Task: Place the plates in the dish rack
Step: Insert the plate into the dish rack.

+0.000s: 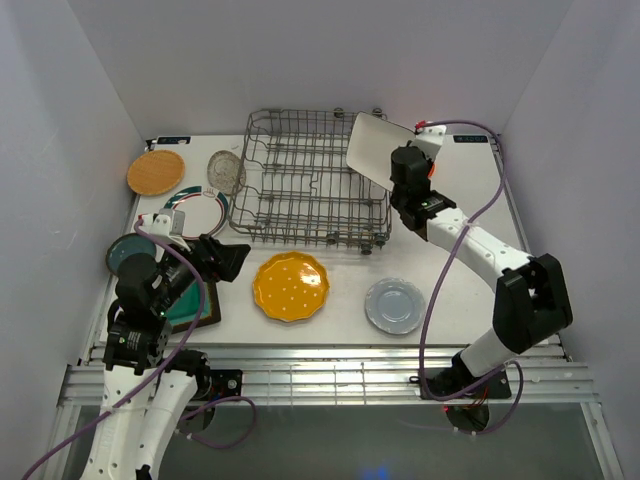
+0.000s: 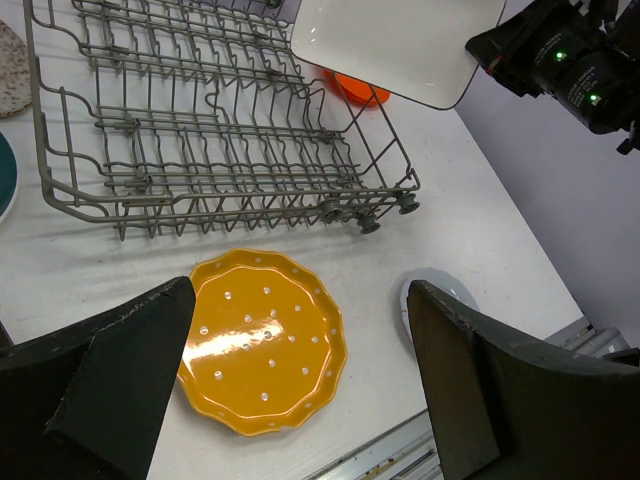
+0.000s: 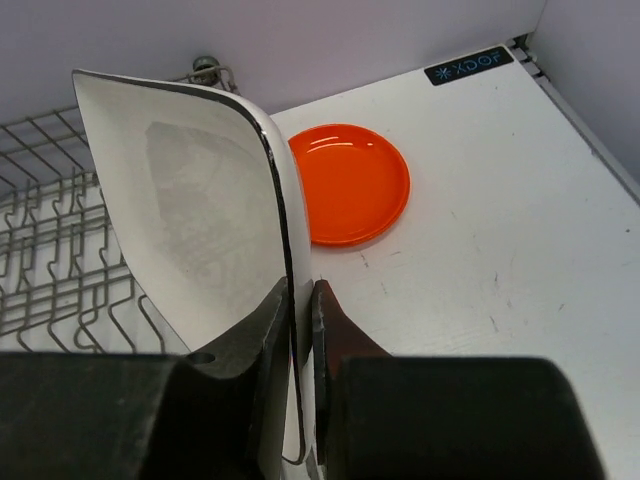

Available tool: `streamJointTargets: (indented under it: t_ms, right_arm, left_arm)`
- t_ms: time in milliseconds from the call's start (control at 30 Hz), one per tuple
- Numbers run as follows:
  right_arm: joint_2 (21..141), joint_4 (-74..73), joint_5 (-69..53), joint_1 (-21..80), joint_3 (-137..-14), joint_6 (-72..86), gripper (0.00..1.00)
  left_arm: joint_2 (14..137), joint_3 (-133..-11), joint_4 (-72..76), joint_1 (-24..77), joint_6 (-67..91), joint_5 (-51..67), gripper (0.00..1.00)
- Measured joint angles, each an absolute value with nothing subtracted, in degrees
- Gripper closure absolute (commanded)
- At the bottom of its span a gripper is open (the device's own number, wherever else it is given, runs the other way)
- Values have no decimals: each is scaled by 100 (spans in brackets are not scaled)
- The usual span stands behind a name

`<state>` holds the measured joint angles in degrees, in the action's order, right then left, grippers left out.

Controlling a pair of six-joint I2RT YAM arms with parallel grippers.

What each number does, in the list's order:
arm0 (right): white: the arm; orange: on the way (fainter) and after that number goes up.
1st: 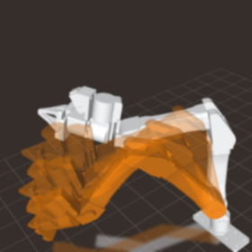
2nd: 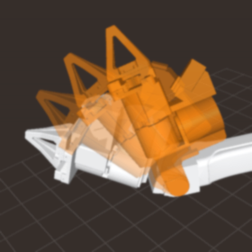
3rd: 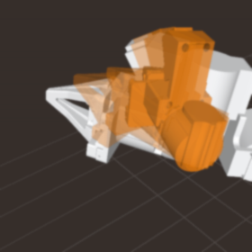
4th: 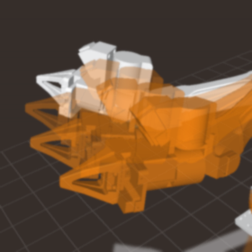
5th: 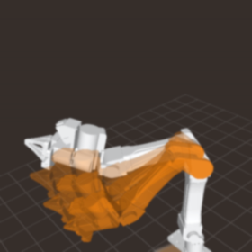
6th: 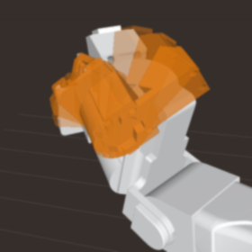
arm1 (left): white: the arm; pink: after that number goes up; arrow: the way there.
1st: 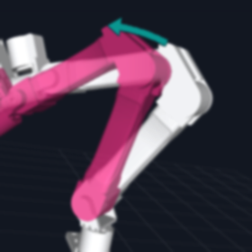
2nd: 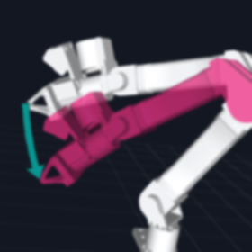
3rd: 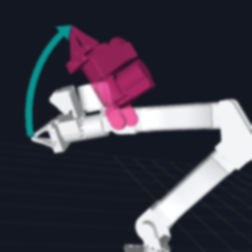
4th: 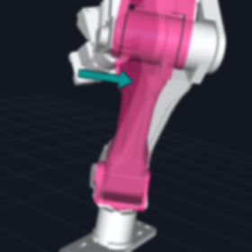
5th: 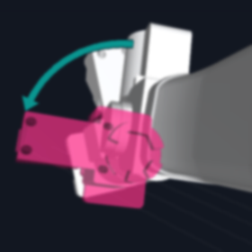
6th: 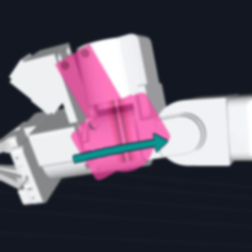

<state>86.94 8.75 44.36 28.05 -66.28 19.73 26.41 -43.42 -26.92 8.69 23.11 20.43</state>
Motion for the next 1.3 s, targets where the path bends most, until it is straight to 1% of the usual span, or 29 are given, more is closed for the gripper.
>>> streamJointTargets:
  t_ms: [267, 633, 900, 1300]
  right_arm:
    - [9529, 1669, 5343, 3312, -7297, 506, 92]
    - [10182, 2582, 6097, 3354, -7915, -864, 92]
    - [10685, 2864, 6270, 3345, -8812, -1682, 92]
    - [10689, 3164, 6274, 3343, -9194, -2768, 92]
  left_arm:
    - [2641, -4342, -2694, 869, 2311, 2051, 2]
    - [2641, -4342, -2692, 869, 2309, 2062, 2]
    - [2641, -4342, -2692, 869, 2296, 2064, 2]
    - [2615, -4342, -2692, 869, 2296, 2064, 2]
